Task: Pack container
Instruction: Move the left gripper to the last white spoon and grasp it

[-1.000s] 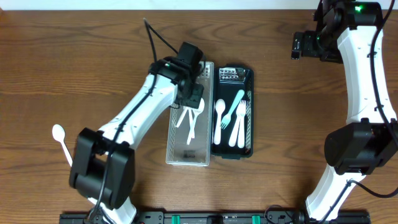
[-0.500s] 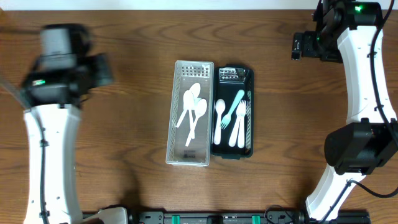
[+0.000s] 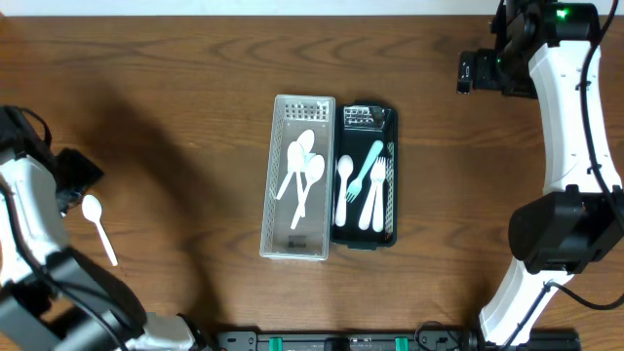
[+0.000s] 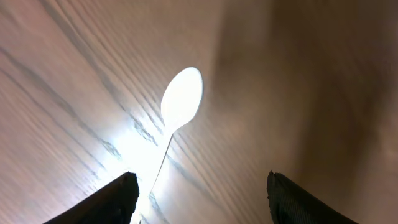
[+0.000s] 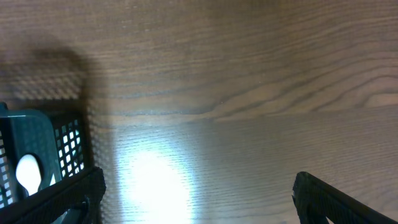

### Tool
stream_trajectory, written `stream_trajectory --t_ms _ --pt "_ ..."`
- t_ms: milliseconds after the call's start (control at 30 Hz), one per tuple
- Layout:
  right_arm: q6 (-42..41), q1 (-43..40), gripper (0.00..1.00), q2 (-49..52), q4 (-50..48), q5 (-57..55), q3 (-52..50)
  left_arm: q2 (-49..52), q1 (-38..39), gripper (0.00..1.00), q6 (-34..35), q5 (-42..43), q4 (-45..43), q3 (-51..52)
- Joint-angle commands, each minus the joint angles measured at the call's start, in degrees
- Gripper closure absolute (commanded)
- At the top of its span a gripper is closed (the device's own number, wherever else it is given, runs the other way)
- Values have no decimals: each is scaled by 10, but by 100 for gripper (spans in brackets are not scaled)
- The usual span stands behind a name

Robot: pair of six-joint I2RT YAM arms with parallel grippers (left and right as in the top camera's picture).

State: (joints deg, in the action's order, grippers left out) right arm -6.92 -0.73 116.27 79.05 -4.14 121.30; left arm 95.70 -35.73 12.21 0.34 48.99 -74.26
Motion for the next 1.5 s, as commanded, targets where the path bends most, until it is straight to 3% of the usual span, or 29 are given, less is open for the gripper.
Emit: stream_trajectory --t_ms 0,433,833,1267,1467 --pt "8 -5 1 -11 0 -4 8 40 -8 31 3 10 -17 16" --pt "8 -5 1 -11 3 -4 8 120 -12 28 -116 10 -43 29" --pt "8 -5 1 -11 7 -4 8 122 -41 27 -139 12 -53 44" --pt "8 -5 1 -11 10 -4 8 123 -41 23 -141 21 -139 125" --pt "8 -5 1 -11 11 -4 8 123 -41 11 -141 21 -150 136"
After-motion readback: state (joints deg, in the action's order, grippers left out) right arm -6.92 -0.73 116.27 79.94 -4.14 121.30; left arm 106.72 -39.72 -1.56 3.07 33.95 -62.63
